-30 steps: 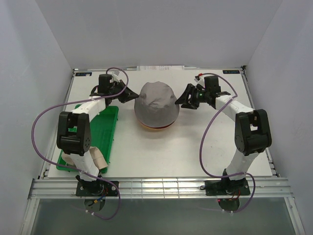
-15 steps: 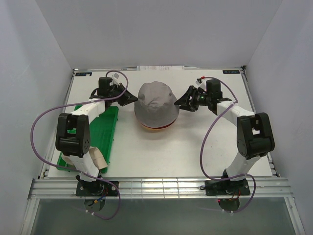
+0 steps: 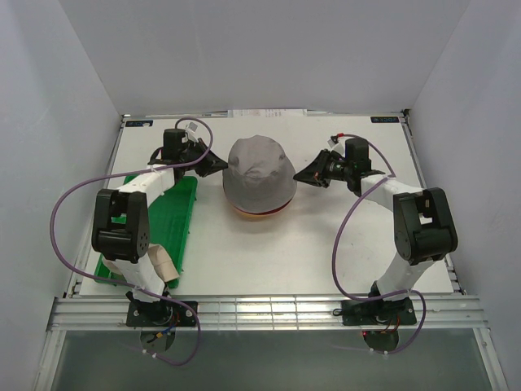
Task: Stack the hats
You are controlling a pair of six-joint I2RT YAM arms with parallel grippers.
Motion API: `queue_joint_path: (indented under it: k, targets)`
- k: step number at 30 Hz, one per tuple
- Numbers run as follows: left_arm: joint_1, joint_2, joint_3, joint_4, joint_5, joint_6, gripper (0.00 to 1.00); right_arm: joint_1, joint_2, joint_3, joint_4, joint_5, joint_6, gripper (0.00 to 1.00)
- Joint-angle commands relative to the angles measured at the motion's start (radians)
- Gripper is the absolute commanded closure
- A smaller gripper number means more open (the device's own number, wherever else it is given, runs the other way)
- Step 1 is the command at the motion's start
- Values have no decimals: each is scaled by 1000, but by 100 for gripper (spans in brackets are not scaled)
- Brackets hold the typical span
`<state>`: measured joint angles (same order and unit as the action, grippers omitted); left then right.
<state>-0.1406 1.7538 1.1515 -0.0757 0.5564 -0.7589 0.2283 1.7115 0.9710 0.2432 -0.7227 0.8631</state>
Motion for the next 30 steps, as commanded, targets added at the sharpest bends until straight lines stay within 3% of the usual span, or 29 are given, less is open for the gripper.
queue_joint_path:
  k: [1, 18, 27, 29, 30]
  targets:
    - [-4, -62, -18, -24, -24, 29, 100, -6, -20, -9, 58, -23, -4, 92]
    - [-13, -24, -82, -26, -90, 64, 100, -21, 48, 23, -76, 54, -167, 92]
    - [-14, -50, 11, -90, -96, 84, 100, -21, 16, 116, -148, 54, -194, 91]
    - [-14, -59, 36, -128, -111, 95, 92, -21, 8, 150, -179, 51, -200, 86]
    - [-13, -63, 46, -140, -118, 98, 87, -21, 5, 161, -191, 51, -200, 75]
